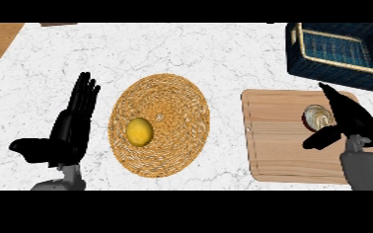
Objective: Pick the cupcake from the cutting board and place it in the basket
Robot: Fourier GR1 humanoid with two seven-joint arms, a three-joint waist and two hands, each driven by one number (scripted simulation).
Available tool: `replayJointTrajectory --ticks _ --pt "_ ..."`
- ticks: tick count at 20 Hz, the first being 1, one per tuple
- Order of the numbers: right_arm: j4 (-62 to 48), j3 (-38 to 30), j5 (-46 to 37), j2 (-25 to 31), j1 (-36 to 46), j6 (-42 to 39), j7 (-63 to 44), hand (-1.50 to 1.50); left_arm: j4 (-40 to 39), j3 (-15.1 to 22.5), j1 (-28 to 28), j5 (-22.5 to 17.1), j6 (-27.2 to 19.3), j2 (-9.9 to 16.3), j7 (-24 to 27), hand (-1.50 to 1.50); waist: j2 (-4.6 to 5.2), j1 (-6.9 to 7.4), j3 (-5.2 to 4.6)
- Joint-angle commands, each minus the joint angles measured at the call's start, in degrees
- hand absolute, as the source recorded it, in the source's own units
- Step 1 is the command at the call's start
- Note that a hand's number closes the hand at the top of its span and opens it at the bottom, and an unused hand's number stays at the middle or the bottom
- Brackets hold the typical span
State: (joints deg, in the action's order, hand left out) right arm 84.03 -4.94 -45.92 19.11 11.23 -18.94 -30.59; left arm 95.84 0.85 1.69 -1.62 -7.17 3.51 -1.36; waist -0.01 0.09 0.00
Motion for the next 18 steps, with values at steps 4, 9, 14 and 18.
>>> replayJointTrajectory --ticks 4,9,14,18 --pt "-4.69 -1.71 0.13 1.16 -2.2 0.88 7.34 1.5 -2.24 -0.2 2.04 0.89 -0.27 -0.92 0.04 0.0 0.01 -0.13 0.01" --pt "-9.43 0.59 -2.66 5.7 -0.09 -0.76 13.96 1.5 -2.81 -2.1 3.93 -0.86 0.75 0.03 -0.92 0.0 0.05 -0.07 0.01" --pt "-8.65 2.38 -5.72 3.89 0.54 0.4 13.21 1.5 1.79 -1.57 -5.25 -1.54 2.98 0.14 3.33 0.0 -0.03 0.09 0.0" --pt "-9.85 4.6 -8.64 0.14 4.95 1.19 9.47 1.5 0.48 -1.84 -1.26 -0.87 2.49 0.5 0.17 0.0 0.0 0.11 0.0"
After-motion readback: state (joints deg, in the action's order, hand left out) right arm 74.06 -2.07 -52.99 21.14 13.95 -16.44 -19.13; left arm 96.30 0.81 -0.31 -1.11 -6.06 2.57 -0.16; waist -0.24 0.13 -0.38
